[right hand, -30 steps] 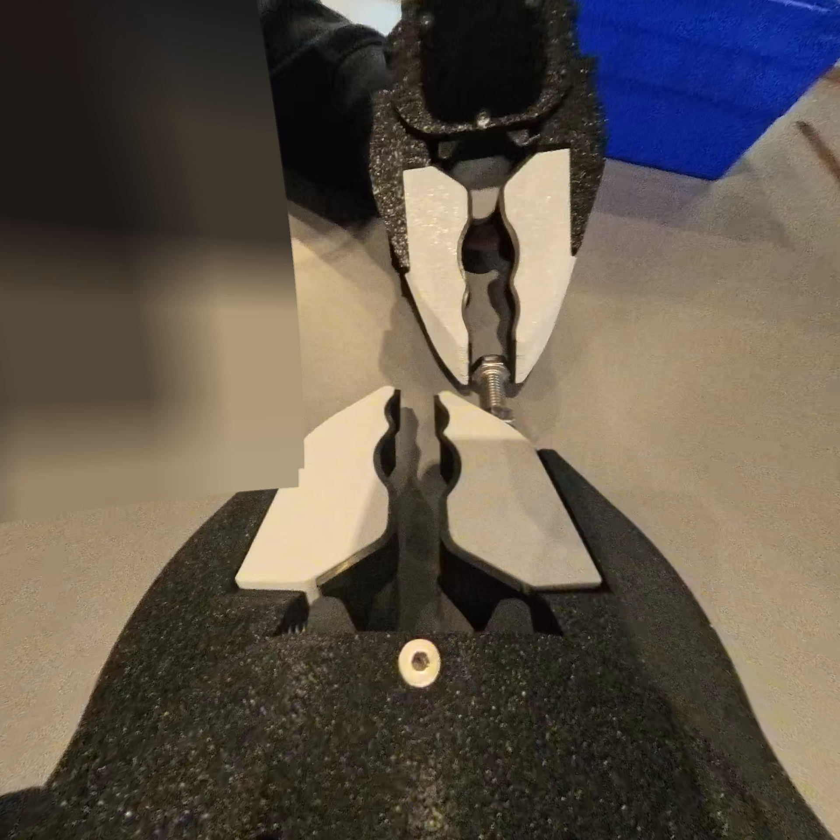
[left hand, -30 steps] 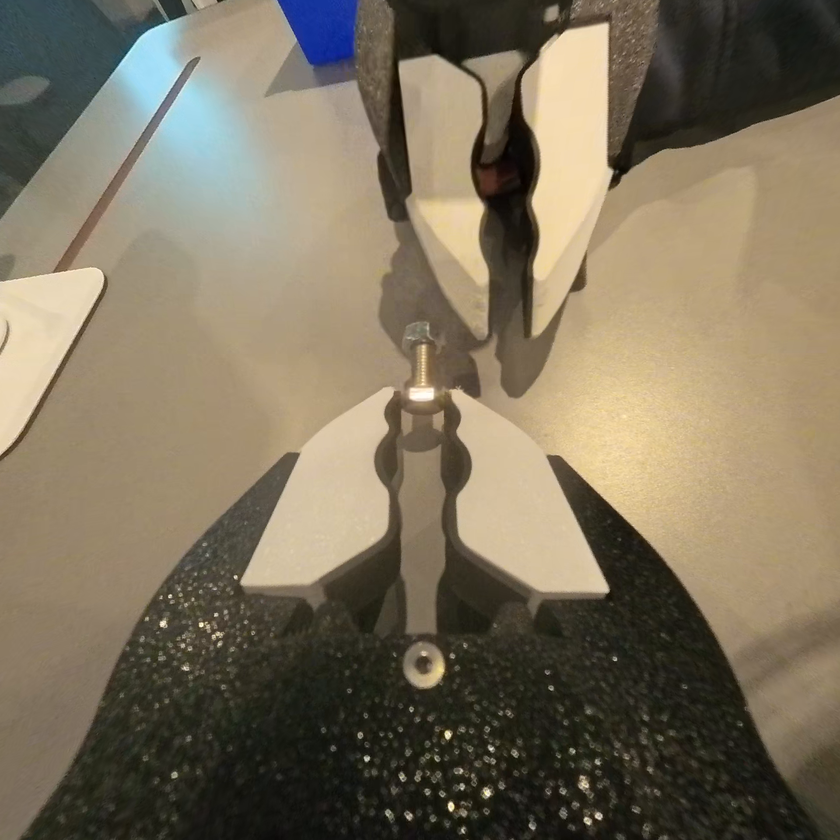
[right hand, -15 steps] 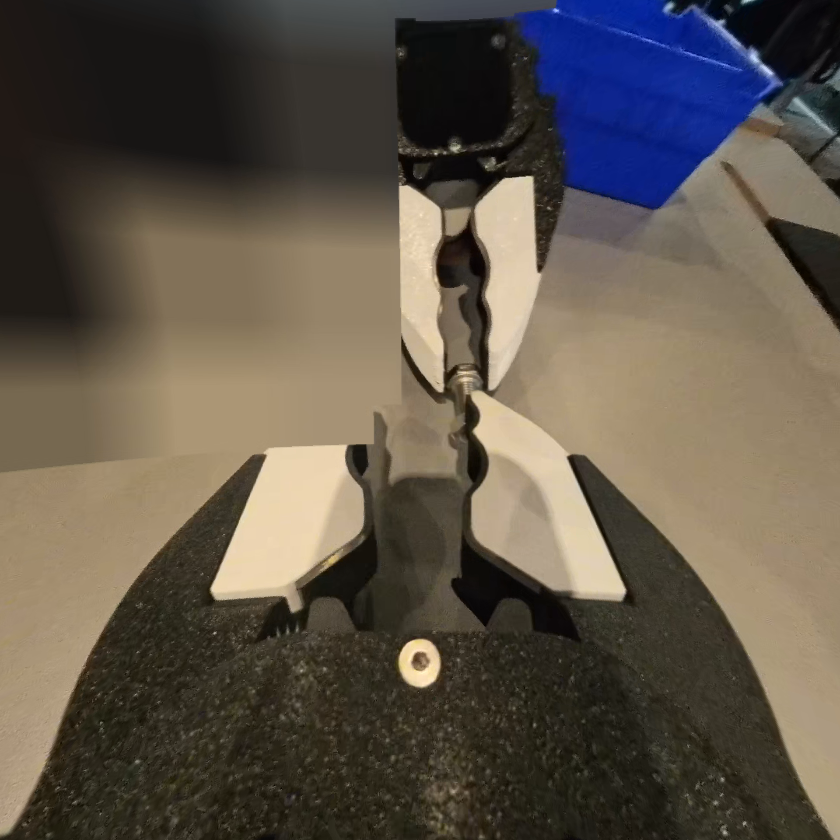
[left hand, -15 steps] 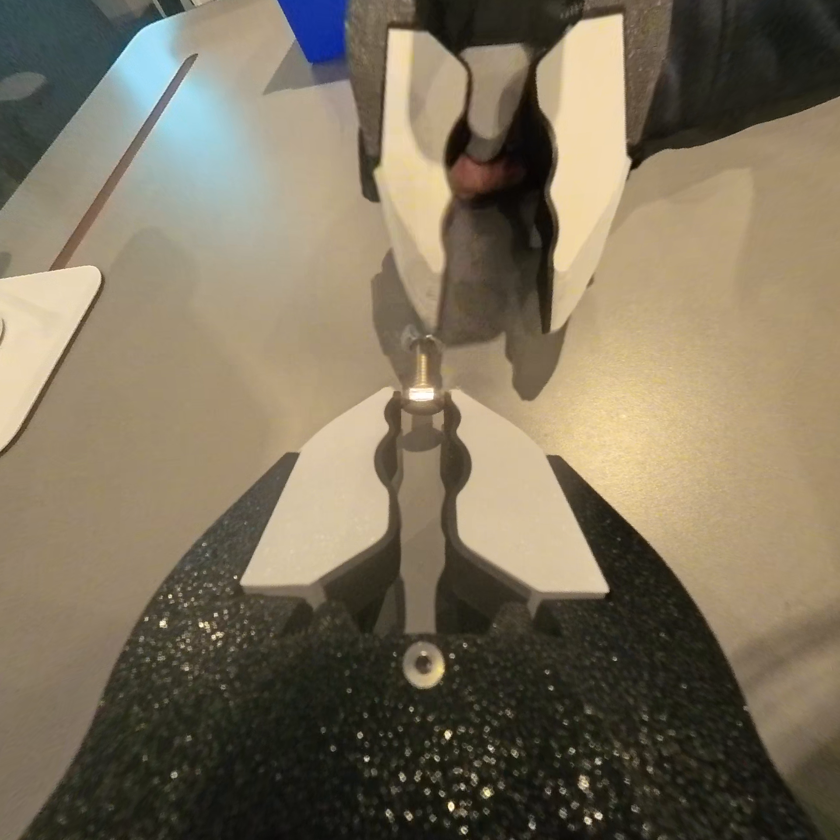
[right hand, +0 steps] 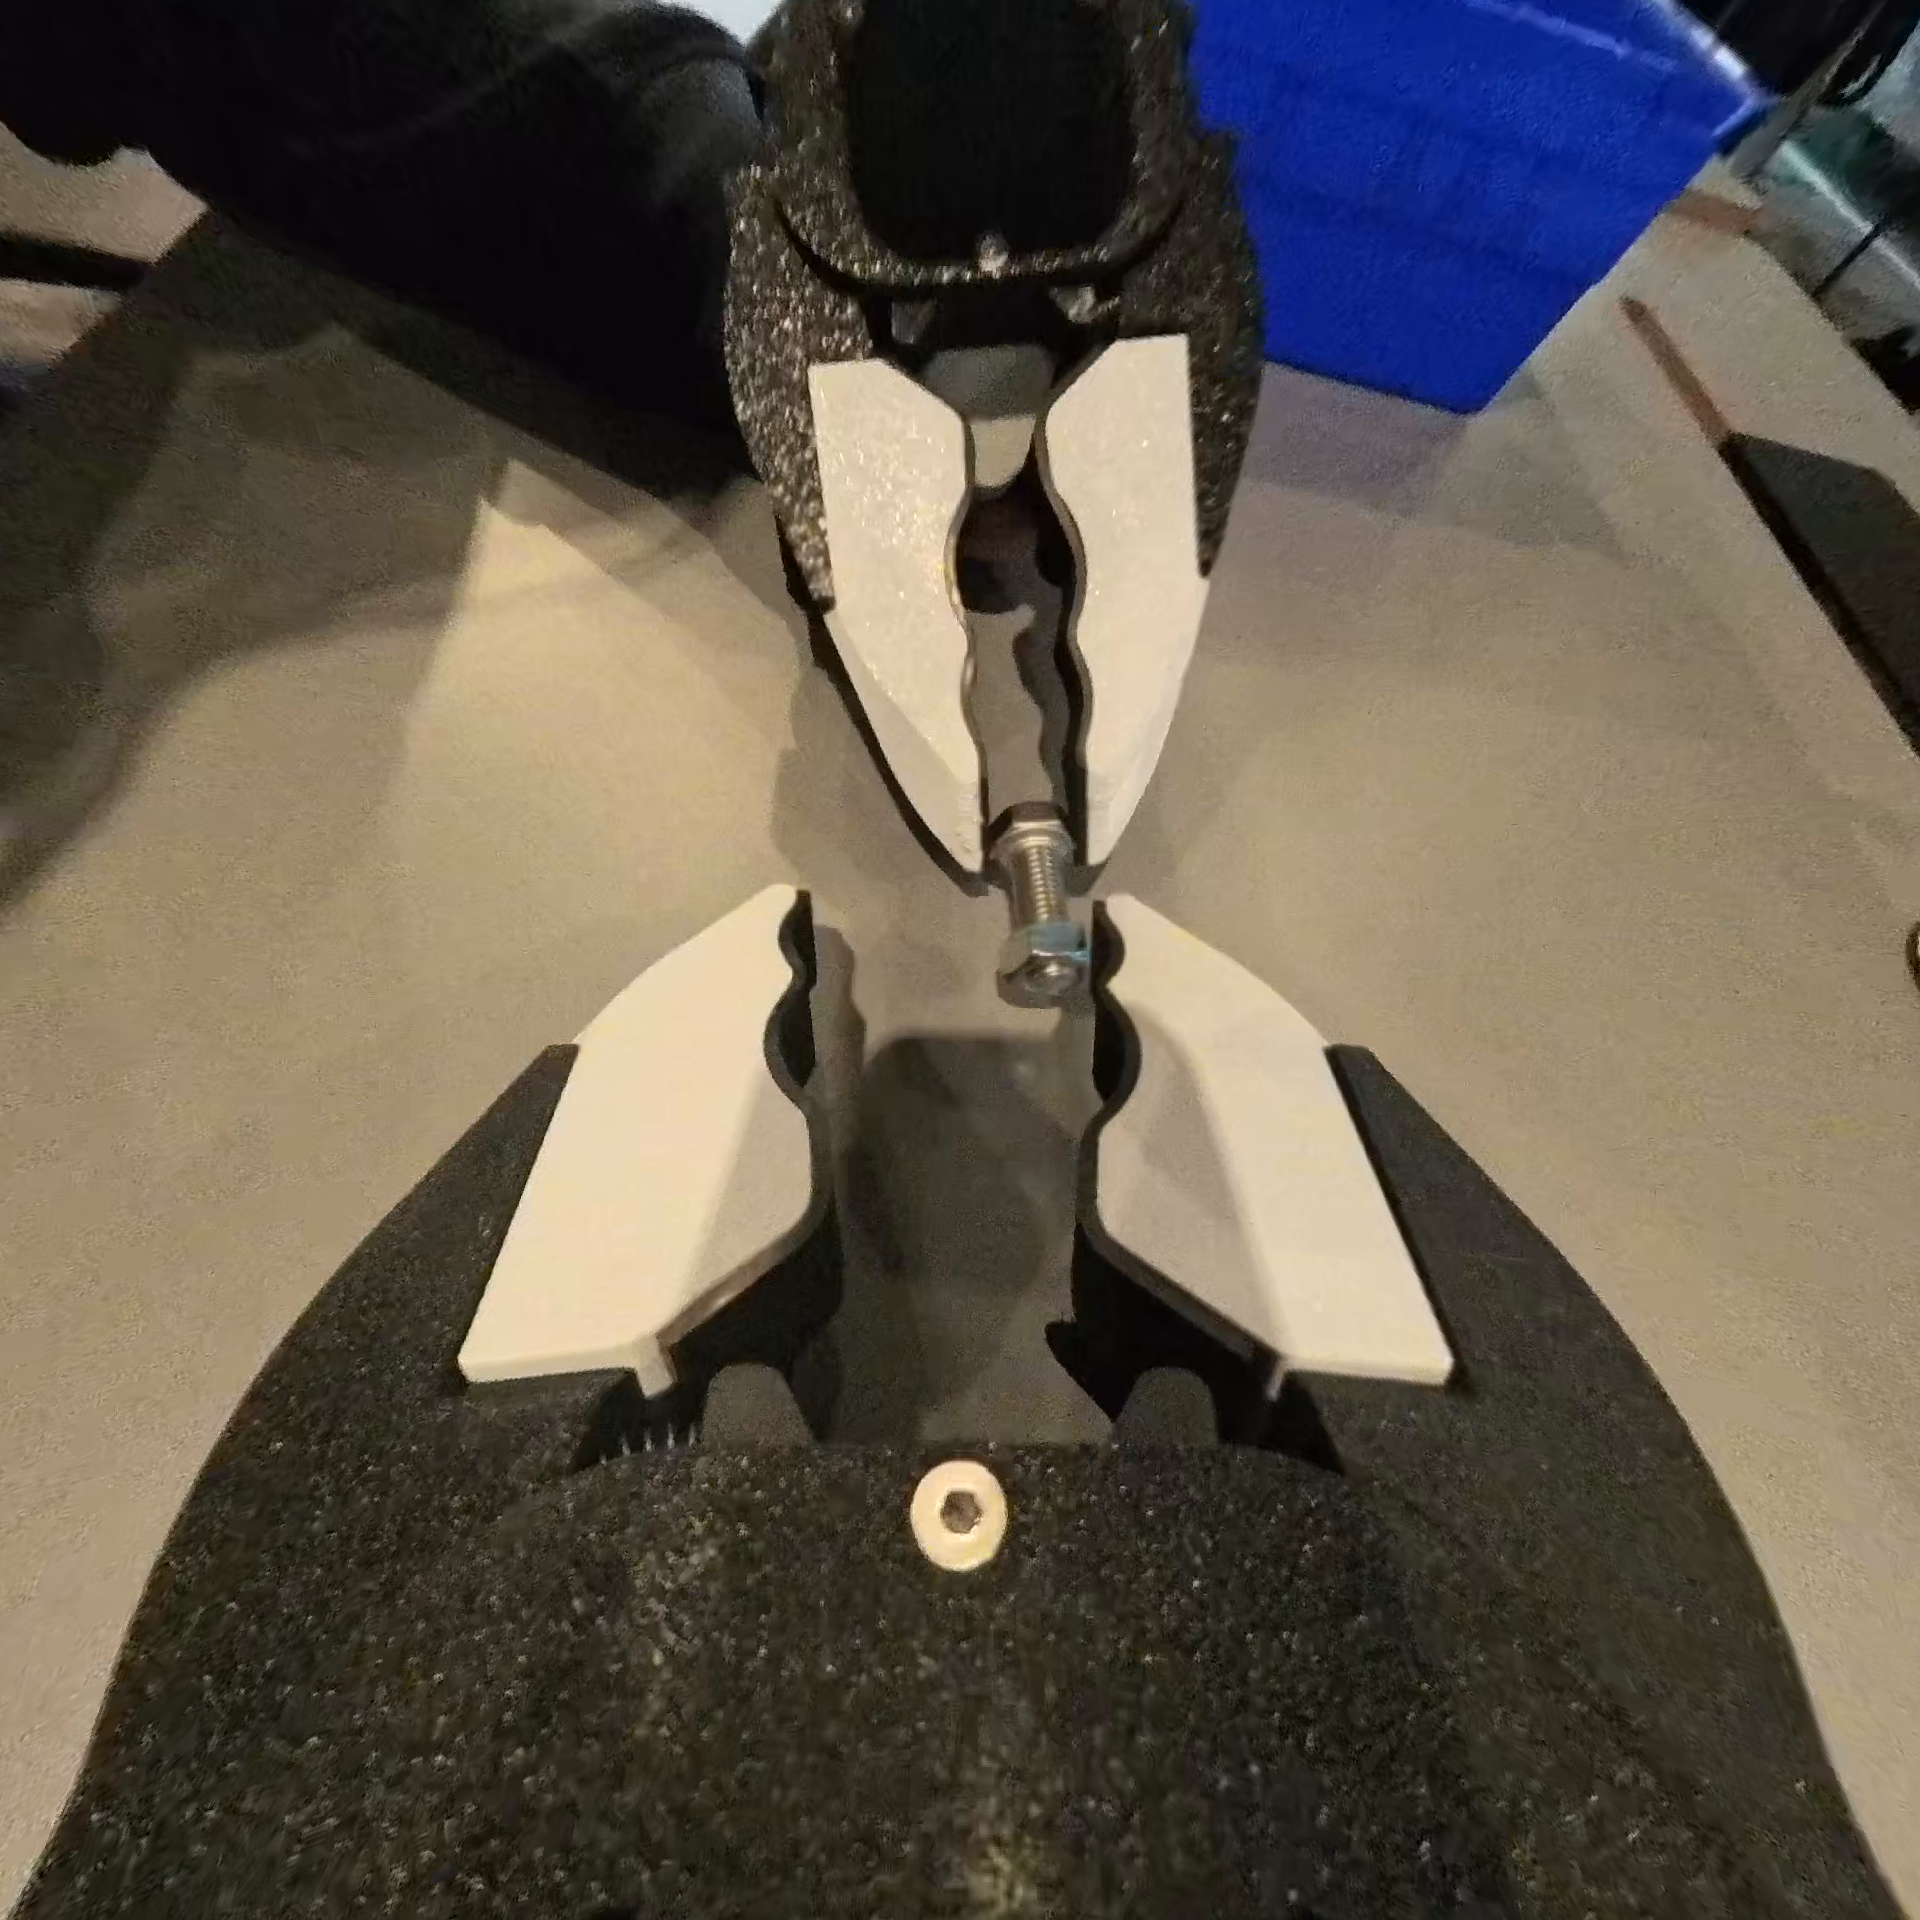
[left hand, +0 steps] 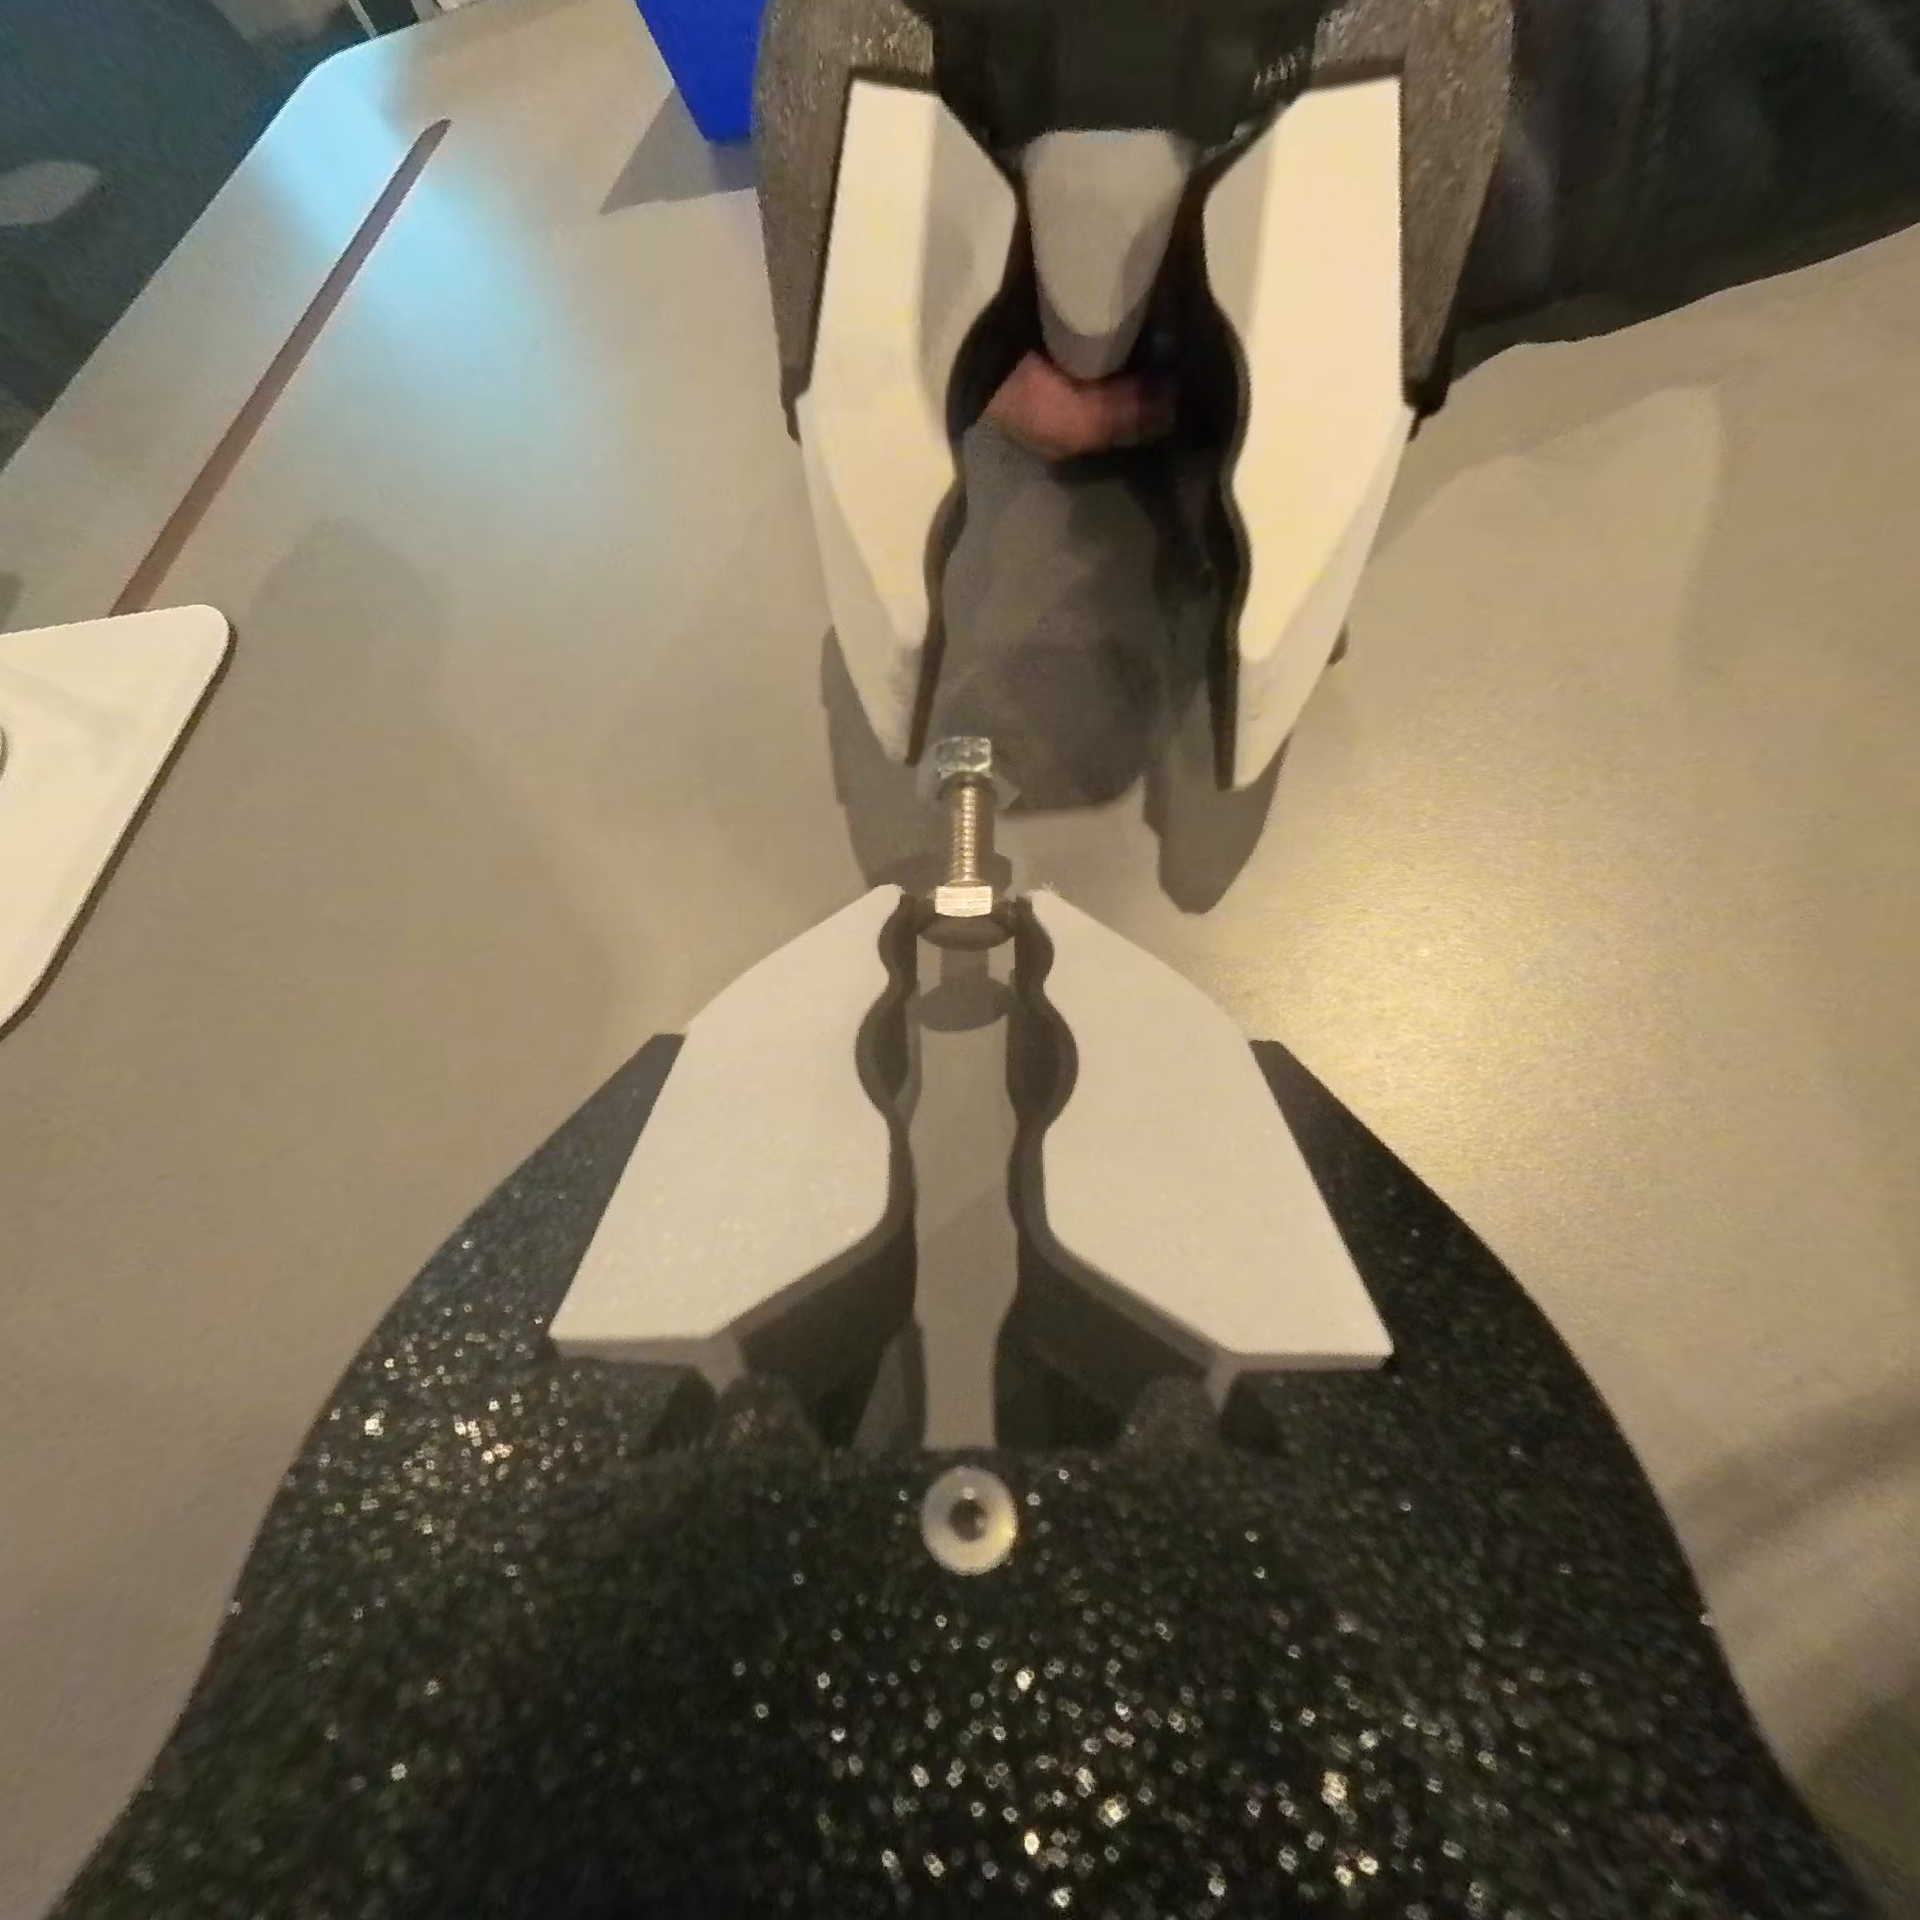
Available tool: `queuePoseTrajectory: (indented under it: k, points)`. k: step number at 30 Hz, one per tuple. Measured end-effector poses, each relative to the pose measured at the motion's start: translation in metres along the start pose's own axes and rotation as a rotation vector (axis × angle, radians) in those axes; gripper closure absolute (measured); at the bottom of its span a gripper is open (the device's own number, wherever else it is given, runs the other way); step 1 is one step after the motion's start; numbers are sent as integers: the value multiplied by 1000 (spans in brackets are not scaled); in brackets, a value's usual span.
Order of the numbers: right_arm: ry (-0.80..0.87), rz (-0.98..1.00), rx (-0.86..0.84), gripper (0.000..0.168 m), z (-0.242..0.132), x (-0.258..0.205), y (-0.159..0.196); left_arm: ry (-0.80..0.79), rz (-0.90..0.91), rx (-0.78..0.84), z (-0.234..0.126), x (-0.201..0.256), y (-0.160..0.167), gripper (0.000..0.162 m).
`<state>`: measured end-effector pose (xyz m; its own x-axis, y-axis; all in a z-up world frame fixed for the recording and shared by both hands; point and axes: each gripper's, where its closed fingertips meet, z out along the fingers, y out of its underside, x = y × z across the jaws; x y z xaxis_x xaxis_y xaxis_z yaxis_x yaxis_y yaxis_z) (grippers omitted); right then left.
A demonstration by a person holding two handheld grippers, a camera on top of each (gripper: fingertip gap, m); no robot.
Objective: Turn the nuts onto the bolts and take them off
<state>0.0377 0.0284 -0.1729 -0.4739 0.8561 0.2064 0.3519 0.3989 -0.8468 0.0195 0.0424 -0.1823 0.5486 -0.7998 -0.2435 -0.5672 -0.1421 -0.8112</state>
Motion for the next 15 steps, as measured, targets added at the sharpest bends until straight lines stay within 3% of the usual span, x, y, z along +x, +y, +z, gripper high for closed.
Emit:
queuePoseTrajectory:
  k: [2,3,8,11,12,15]
  points:
    - [-36,-5,-7,127,-1,-6,1,4,1,1,0,1,0,145]
    - [-116,3,16,151,-4,-16,-2,3,0,1,0,0,0,145]
    - [-10,20,38,125,-5,0,-3,5,0,0,0,1,0,145]
    - [16,8,7,119,-2,3,0,5,0,0,0,1,0,145]
    - [11,7,-2,119,-1,2,1,5,0,0,0,1,0,145]
    - [-106,19,12,142,-4,-14,-1,5,-1,0,0,1,0,145]
